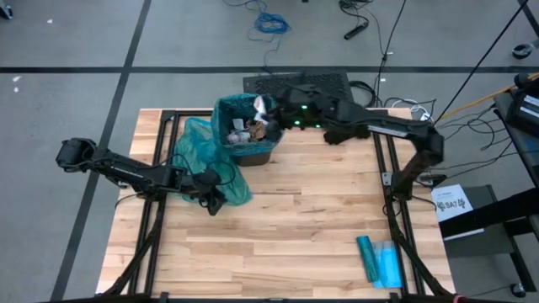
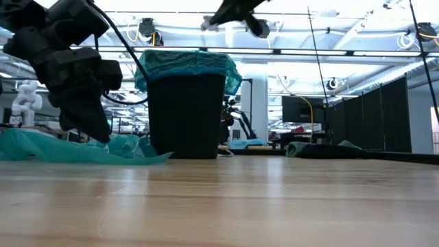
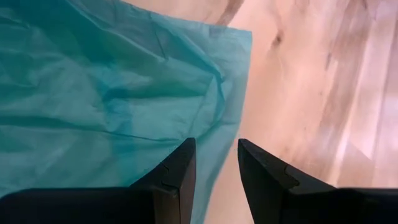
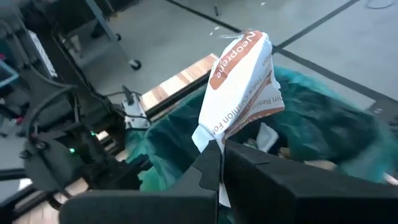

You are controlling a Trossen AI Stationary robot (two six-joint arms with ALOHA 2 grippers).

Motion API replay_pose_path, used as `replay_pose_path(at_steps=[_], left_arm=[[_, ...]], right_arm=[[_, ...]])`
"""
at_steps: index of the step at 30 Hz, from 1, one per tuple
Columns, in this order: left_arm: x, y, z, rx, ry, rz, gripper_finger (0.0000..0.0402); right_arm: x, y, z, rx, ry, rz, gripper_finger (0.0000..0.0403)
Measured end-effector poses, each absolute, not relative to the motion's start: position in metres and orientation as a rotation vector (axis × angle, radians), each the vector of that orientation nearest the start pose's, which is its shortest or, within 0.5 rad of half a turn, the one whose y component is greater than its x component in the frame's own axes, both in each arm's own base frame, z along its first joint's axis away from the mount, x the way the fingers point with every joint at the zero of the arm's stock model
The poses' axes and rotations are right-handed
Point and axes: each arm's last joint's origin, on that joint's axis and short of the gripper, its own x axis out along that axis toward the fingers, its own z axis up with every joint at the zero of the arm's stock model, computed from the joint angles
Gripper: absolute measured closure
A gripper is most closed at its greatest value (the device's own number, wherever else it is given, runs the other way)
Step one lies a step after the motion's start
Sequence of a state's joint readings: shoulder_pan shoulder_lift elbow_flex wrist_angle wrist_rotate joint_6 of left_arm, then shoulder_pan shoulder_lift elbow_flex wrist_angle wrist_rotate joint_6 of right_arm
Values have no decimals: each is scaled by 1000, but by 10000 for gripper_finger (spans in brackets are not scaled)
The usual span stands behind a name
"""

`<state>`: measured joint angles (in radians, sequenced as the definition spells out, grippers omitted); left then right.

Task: Place trash/remove bag and relplace
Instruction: Put the white paper into the trash bin

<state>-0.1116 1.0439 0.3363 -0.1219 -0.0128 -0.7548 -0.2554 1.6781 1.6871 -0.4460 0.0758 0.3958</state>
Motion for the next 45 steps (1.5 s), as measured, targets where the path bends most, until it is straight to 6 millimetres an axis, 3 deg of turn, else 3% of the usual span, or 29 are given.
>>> replay_pose_path(at_steps=[5,10,17,22,30,39,45], left_arm=[[176,-22,147,-690,835,196,285],[176,-26,147,-682,841,179,285],[176,-28,147,-699,843,179,285],[176,-26,147,-689,830,206,285],[177,-20,147,-645,793,278,285],[177,-16,147,-655,781,309,285],[178,-14,147,-691,751,363,285]], right_arm=[[399,-109,367,380,413,-374,398],[417,-123,356,398,440,-316,355],[421,-129,358,376,449,-309,259],[411,-126,359,324,532,-307,219],[375,-120,361,315,782,-321,221],[302,-124,380,245,1005,-440,239],[245,-125,347,307,1034,-500,250]])
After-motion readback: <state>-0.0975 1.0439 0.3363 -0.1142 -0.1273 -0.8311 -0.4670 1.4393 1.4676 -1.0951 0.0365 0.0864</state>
